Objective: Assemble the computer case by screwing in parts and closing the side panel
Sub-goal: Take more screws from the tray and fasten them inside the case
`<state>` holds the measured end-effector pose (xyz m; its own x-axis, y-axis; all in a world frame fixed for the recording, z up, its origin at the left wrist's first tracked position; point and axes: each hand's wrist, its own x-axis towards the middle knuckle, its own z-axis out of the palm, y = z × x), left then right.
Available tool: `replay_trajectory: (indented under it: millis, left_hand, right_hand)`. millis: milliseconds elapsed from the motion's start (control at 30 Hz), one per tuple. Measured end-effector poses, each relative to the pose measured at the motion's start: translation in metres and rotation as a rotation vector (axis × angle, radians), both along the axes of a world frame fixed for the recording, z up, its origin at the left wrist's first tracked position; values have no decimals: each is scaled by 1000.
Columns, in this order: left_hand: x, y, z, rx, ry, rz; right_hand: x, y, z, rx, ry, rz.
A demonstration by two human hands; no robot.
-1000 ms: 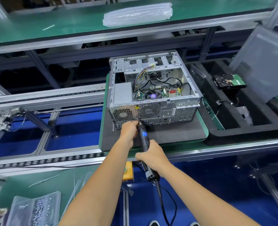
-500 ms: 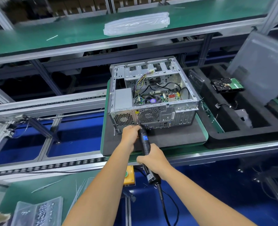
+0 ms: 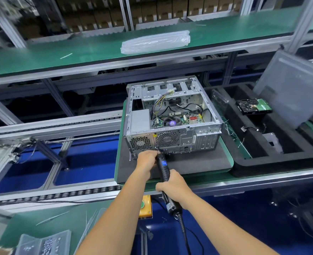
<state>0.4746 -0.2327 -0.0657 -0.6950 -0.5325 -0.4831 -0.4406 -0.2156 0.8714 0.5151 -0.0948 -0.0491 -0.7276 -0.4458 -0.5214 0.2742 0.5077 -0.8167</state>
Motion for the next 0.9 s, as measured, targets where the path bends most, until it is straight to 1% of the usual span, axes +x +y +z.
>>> replay_trajectory:
  millis: [133,300,533,733,900]
  left_hand:
    - [1,1,1,2,9,21]
    - [2,-1,-1,-16,17,-4]
    - [-3,-5,-3,-104,1,-51]
    - [-5,-6,-2,-104,-1,-59]
    - [-8,-4,2,-95,2,-20]
  right_hand:
    - [1,-3,-2,-1,0,-13]
    - [3,-3,-2,3,-6,-16]
    - [2,-5,-6,26,24,5]
    - [2,-4,-8,32,32,4]
    - [-2,0,-2,13,24,-5]
